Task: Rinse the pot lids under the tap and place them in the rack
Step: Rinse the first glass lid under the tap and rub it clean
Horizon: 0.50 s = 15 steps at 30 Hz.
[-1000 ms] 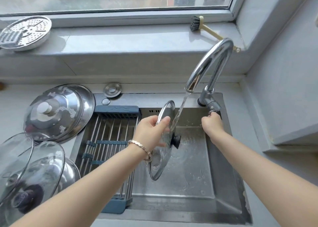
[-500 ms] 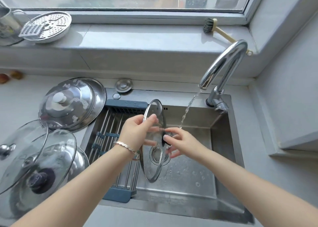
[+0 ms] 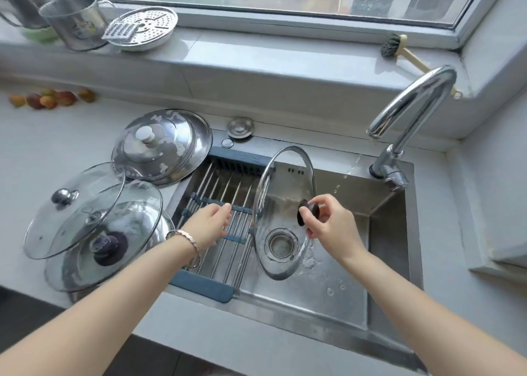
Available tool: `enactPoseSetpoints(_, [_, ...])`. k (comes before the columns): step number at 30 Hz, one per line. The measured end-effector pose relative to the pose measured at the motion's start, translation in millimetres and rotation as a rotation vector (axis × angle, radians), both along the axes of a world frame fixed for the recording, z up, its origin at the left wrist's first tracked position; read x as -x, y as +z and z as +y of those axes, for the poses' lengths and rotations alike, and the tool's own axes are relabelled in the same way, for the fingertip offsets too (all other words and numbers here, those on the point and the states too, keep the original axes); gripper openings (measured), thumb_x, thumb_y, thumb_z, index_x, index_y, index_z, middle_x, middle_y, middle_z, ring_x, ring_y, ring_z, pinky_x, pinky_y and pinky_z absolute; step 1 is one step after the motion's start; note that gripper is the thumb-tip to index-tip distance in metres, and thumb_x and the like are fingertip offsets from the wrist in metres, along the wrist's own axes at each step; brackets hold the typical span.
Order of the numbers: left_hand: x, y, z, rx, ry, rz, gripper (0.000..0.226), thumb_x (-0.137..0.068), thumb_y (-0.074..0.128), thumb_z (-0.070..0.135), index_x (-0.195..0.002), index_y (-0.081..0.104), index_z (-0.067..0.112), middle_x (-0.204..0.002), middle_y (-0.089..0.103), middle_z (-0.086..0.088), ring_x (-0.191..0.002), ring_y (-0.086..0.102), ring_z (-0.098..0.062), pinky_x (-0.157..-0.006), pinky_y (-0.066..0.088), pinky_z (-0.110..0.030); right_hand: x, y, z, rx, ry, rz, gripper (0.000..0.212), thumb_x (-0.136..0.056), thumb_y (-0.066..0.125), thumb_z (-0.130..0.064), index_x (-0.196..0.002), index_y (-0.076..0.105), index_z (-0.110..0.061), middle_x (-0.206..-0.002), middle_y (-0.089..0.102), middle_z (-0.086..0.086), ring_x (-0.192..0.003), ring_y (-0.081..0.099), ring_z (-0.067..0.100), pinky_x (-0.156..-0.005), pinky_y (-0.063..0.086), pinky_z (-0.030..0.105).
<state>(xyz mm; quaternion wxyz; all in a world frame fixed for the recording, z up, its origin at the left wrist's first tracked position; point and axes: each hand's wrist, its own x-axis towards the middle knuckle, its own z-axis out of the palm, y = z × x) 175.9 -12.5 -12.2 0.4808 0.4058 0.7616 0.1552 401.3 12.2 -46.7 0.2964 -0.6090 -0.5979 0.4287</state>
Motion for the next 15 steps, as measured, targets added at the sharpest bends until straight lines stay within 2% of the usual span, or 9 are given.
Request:
enactPoseSetpoints(4, [25.4, -7.1, -7.0, 0.05, -0.078, 0.078, 0.022, -0.095, 0.04, 0.036, -0.102, 0.049, 0.016, -0.107, 0.06, -0.007, -0.096, 0.063, -0.022, -0.091, 0.05, -0.044, 9.2, -5.1, 1.7, 0.076, 0.044, -0.11, 0.018, -0.084, 0.064, -0.028, -0.087, 0.054, -0.013, -0.072, 0.063, 0.005, -0.056, 0.066, 0.022, -0.063, 0.054, 0.035])
enactPoseSetpoints(6, [38.0, -7.9, -5.4, 0.044, -0.112, 0.119, 0.019, -0.094, 0.042, 0.034, -0.101, 0.049, 0.018, -0.105, 0.06, -0.006, -0.099, 0.063, -0.023, -0.091, 0.05, -0.043, 18.0, -9.1, -0.3, 0.081, 0.007, -0.124, 0.018, -0.083, 0.066, -0.027, -0.087, 0.054, -0.014, -0.073, 0.062, 0.003, -0.055, 0.063, 0.021, -0.062, 0.054, 0.034])
enactPoseSetpoints(9, [57.8, -8.9, -2.8, 0.018, -0.193, 0.147, 0.017, -0.093, 0.043, 0.032, -0.104, 0.049, 0.019, -0.106, 0.059, -0.004, -0.1, 0.061, -0.021, -0.082, 0.051, -0.034, 38.2, -15.1, -0.6, 0.065, -0.001, -0.196, 0.018, -0.084, 0.064, -0.029, -0.087, 0.053, -0.015, -0.076, 0.061, 0.001, -0.07, 0.059, 0.024, -0.067, 0.048, 0.033])
enactPoseSetpoints(11, [72.5, -8.4, -1.3, -0.005, -0.228, 0.148, 0.014, -0.093, 0.043, 0.03, -0.102, 0.049, 0.021, -0.104, 0.059, -0.002, -0.098, 0.061, -0.019, -0.071, 0.047, -0.028, 58.1, -14.0, 6.7, 0.036, 0.049, -0.308, 0.022, -0.086, 0.06, -0.034, -0.093, 0.053, -0.015, -0.084, 0.062, 0.002, -0.079, 0.058, 0.024, -0.069, 0.045, 0.032])
enactPoseSetpoints(15, [107.2, -5.3, 4.7, -0.056, -0.235, 0.13, 0.011, -0.092, 0.045, 0.028, -0.099, 0.052, 0.022, -0.098, 0.061, 0.0, -0.089, 0.062, -0.016, -0.074, 0.05, -0.028, 110.0, -11.4, 36.1, -0.039, 0.2, -0.624, 0.031, -0.09, 0.05, -0.043, -0.103, 0.053, -0.015, -0.091, 0.057, -0.002, -0.088, 0.056, 0.023, -0.064, 0.035, 0.029])
